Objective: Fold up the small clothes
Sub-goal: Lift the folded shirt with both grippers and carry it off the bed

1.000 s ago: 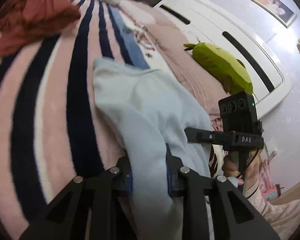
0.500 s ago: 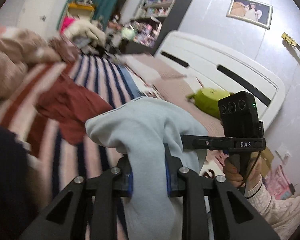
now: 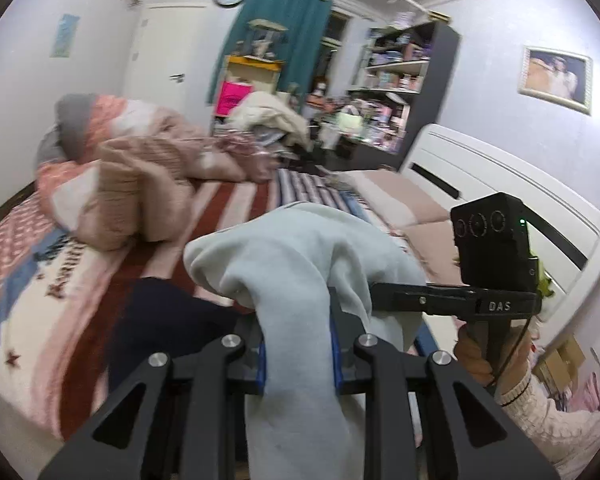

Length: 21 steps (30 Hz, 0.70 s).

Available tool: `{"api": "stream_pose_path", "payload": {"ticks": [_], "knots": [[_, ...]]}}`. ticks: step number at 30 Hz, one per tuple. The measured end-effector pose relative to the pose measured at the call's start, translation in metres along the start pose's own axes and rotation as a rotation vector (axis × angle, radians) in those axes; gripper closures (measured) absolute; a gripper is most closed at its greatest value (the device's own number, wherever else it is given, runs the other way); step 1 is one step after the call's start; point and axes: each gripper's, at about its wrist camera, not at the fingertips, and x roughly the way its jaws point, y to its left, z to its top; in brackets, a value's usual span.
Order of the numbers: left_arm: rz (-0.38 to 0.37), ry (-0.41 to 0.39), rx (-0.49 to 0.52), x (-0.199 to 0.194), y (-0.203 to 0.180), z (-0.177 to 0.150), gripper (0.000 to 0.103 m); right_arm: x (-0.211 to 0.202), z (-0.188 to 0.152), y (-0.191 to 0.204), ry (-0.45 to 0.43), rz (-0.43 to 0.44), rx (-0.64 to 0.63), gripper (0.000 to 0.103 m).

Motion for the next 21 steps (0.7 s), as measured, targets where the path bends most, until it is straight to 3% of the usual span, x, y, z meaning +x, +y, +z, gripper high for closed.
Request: {"api": "stream_pose_path", "payload": {"ticks": [6,11,16,21], "knots": [[0.073,0.064,-0.138,0.021,0.089,-0.012,0.083,0.087,0.016,-0.010,0.113,-0.077,0.009,0.082],[0.074,0.130,-0.238,0.065,0.137,-0.045,0.081,0.120,0.006,-0.044,0.162,-0.193,0.038,0.082],[0.019,0.139,-0.285,0.077,0.145,-0.055,0.079,0.124,-0.008,-0.066,0.214,-0.232,0.070,0.081],[-0.001,0.148,-0.264,0.082,0.130,-0.048,0.079,0.113,-0.005,-0.072,0.176,-0.255,0.096,0.081]]}}
